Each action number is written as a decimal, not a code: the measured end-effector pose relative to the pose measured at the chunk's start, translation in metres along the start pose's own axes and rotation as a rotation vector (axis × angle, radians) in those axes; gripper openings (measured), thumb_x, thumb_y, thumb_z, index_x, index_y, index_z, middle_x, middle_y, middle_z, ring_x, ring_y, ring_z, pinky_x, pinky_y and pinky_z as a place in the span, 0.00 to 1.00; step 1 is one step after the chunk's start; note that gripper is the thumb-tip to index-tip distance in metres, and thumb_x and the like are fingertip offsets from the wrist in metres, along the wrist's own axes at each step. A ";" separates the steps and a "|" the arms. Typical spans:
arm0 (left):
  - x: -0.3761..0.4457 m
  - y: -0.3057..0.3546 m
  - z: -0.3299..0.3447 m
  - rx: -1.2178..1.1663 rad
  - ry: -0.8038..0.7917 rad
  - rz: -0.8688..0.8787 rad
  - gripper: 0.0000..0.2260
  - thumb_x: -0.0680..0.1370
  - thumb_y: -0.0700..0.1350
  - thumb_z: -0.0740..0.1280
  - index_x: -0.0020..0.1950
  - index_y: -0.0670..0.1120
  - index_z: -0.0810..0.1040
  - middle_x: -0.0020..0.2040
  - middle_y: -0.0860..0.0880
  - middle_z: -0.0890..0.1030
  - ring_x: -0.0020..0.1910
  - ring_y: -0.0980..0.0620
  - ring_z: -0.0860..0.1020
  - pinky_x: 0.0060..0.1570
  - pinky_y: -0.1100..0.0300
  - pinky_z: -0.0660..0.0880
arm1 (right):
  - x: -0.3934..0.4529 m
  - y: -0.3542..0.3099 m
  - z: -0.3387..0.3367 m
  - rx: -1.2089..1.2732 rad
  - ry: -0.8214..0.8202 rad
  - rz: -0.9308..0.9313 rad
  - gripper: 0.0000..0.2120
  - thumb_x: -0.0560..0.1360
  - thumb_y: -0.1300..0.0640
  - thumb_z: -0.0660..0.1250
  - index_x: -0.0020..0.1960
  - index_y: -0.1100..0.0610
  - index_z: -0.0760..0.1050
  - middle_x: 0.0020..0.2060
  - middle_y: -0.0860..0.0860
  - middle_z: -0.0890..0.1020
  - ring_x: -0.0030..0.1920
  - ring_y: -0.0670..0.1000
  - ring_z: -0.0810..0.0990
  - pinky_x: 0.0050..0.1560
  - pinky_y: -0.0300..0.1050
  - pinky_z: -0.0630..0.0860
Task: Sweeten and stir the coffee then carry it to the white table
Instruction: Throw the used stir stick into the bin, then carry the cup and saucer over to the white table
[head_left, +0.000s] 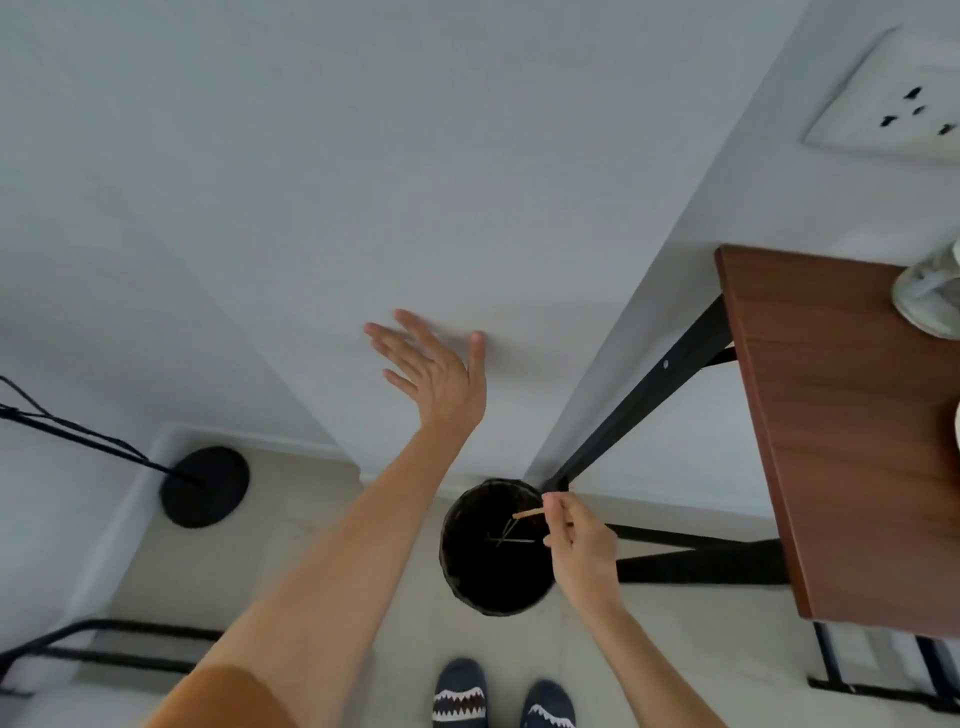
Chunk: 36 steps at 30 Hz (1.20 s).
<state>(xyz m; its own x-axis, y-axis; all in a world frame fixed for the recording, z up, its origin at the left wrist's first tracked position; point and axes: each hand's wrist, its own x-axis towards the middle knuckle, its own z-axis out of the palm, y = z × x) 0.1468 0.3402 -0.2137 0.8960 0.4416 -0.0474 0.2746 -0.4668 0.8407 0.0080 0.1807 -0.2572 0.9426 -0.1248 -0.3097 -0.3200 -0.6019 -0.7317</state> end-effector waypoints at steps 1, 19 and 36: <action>0.002 -0.001 0.002 0.002 0.007 -0.005 0.43 0.81 0.63 0.55 0.77 0.44 0.28 0.76 0.36 0.25 0.77 0.39 0.28 0.75 0.32 0.38 | 0.004 0.009 0.007 -0.008 -0.020 0.049 0.12 0.82 0.47 0.57 0.56 0.47 0.78 0.45 0.48 0.84 0.45 0.52 0.85 0.51 0.49 0.80; -0.053 0.070 -0.029 -0.107 -0.103 0.030 0.38 0.83 0.59 0.55 0.79 0.48 0.31 0.79 0.42 0.29 0.79 0.43 0.31 0.75 0.34 0.38 | -0.082 -0.080 -0.084 0.078 0.161 -0.221 0.13 0.82 0.52 0.60 0.65 0.50 0.74 0.46 0.41 0.82 0.45 0.37 0.81 0.47 0.24 0.71; -0.236 0.230 0.043 0.321 -0.426 0.614 0.26 0.82 0.56 0.58 0.79 0.50 0.62 0.76 0.50 0.68 0.75 0.49 0.66 0.73 0.49 0.66 | -0.120 0.016 -0.352 0.211 0.727 0.002 0.06 0.81 0.59 0.63 0.55 0.53 0.77 0.33 0.51 0.83 0.29 0.46 0.82 0.34 0.47 0.81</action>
<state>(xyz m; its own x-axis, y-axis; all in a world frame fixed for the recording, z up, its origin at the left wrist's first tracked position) 0.0137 0.0954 -0.0325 0.9574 -0.2642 0.1164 -0.2806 -0.7566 0.5906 -0.0766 -0.0918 -0.0179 0.7441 -0.6584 0.1135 -0.2644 -0.4462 -0.8550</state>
